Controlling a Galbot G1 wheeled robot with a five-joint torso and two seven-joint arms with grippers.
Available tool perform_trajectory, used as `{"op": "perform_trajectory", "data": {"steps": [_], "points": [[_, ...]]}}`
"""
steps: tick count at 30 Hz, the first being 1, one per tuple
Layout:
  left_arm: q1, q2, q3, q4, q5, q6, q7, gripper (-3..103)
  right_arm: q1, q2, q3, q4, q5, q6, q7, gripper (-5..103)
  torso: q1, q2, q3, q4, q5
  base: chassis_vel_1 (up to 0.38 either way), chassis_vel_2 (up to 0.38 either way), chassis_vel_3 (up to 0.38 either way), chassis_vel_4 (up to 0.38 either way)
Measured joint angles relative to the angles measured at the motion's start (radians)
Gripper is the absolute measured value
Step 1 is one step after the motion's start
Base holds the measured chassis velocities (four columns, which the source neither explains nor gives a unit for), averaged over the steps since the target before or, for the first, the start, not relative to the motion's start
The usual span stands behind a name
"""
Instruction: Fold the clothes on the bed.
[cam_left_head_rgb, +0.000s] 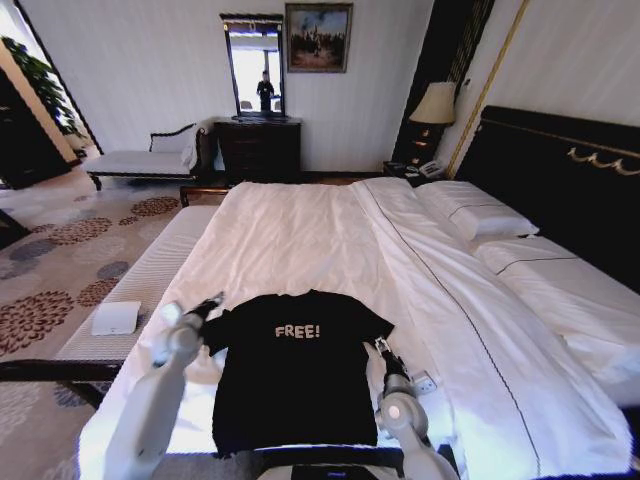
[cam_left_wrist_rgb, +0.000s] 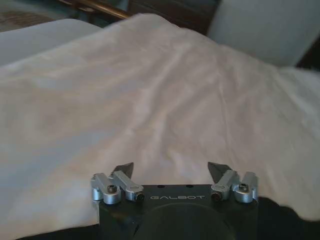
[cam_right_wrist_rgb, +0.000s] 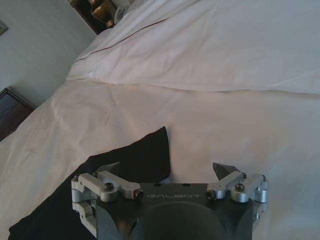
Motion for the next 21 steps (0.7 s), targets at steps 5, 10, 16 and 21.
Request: {"op": "perform_trajectory", "data": {"steps": [5,10,16,21], "points": [[-0.087,-0.031,0.086,0.113,0.056,-0.018,0.032,100,-0.013,0.007,0.002,0.012,-0.012,-0.001,0.003,100,0.000,0.000,0.000,0.0002,-0.0001,0.000,0.000,0.000,0.000],[-0.139,-0.049,0.136,0.199,0.098,-0.034,0.059,100,-0.025,0.010,0.009,0.009,-0.016,0.000,0.003,100,0.000,0.000,0.000,0.0001,0.0001,0.000,0.000,0.000,0.000],[-0.174,-0.069,0.168,0.267,0.108,-0.043,0.071,100,-0.027,0.010,0.013,-0.003,-0.017,0.007,0.002,100,0.000,0.000,0.000,0.0003,0.0000,0.000,0.000,0.000,0.000],[-0.185,-0.089,0.176,0.282,0.103,-0.038,0.063,94,-0.020,0.008,0.015,-0.007,-0.015,0.008,0.002,100,0.000,0.000,0.000,0.0002,0.0000,0.000,0.000,0.000,0.000]]}}
